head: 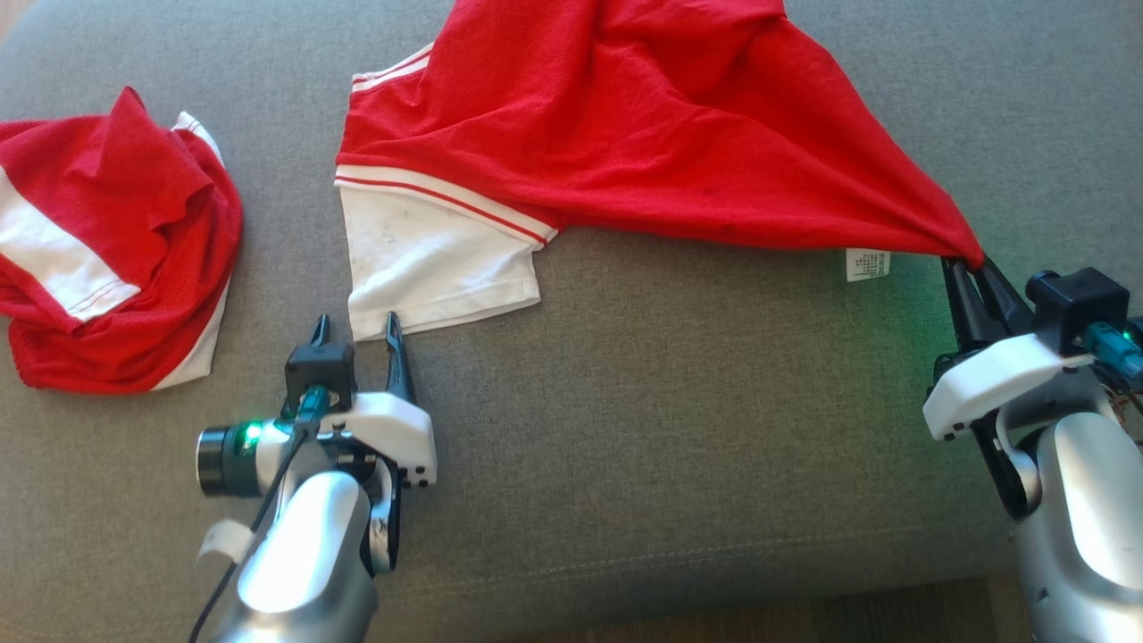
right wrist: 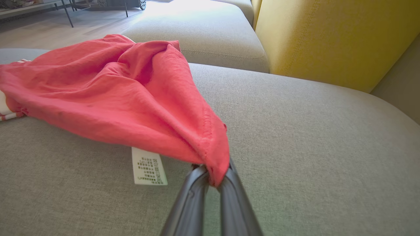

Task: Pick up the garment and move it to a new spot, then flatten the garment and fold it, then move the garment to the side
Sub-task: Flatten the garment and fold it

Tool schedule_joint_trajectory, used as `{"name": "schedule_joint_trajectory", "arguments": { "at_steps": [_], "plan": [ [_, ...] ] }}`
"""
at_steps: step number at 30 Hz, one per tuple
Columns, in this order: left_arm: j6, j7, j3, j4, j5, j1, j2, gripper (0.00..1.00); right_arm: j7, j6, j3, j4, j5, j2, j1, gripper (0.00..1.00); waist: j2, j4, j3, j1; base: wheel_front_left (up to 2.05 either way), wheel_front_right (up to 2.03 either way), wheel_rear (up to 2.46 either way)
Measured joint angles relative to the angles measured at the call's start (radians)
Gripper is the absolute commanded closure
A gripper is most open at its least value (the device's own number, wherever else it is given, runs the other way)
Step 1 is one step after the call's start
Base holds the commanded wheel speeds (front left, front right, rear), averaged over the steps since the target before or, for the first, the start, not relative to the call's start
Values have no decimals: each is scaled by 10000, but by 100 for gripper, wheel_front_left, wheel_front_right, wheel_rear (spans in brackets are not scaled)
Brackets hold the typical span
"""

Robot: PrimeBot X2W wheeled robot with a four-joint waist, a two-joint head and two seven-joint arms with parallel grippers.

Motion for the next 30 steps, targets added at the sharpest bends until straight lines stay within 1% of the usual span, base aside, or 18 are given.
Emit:
{"name": "schedule_joint_trajectory", "arguments": {
  "at_steps": [3, 12, 13, 14, 15, 16, 20, 24, 27, 29, 30],
  "plan": [
    [-58, -2, -29, 330, -63, -271, -12, 0, 82, 0, 2, -8, 0, 38, 9, 100, 0, -15, 12, 0, 0, 0, 0],
    [-510, 111, -309, 1254, -151, -988, -21, 0, 86, 0, 10, -21, 2, 46, 11, 100, 0, -54, 43, 0, 0, 0, 0],
    [-562, 132, -334, 1313, -155, -1044, -27, 34, 86, 0, 10, -17, 2, 46, 11, 100, 0, -52, 36, 0, 0, 0, 0],
    [-635, 134, -364, 1384, -199, -1099, -33, 56, 86, 0, 10, -15, 2, 46, 11, 100, 0, -49, 28, 0, 0, 0, 0],
    [-688, 165, -405, 1436, -257, -1132, -40, 82, 86, 0, 10, -15, 2, 46, 11, 100, 0, -45, 22, 0, 0, 0, 0],
    [-729, 174, -451, 1457, -261, -1138, -71, 100, 88, 0, 8, -15, 2, 46, 11, 100, 0, -38, 14, 0, 0, 0, 0],
    [-901, 171, -579, 1444, -472, -1135, -119, 100, 88, 0, 98, -13, 86, 23, 11, 100, 0, 63, -62, 0, 0, 0, 0],
    [-897, 150, -556, 1103, -504, -1066, -115, 100, 81, 0, 136, -35, 105, -44, 11, 100, 0, 151, -163, 0, 0, 0, 0],
    [-894, 75, -303, 44, -506, -957, -82, 100, 69, 0, 199, -113, 105, -178, 4, 100, 0, 249, -318, 0, 0, 0, 0],
    [-872, 73, -142, -1129, -497, -917, 12, 100, 71, 0, 215, -171, 169, -272, -41, 100, 0, 314, -447, 0, 0, 0, 0],
    [-779, 71, -19, -1758, -418, -913, 69, 100, 92, 0, 249, -194, 196, -345, -94, 100, 0, 341, -516, 0, 0, 0, 0]
  ]
}}
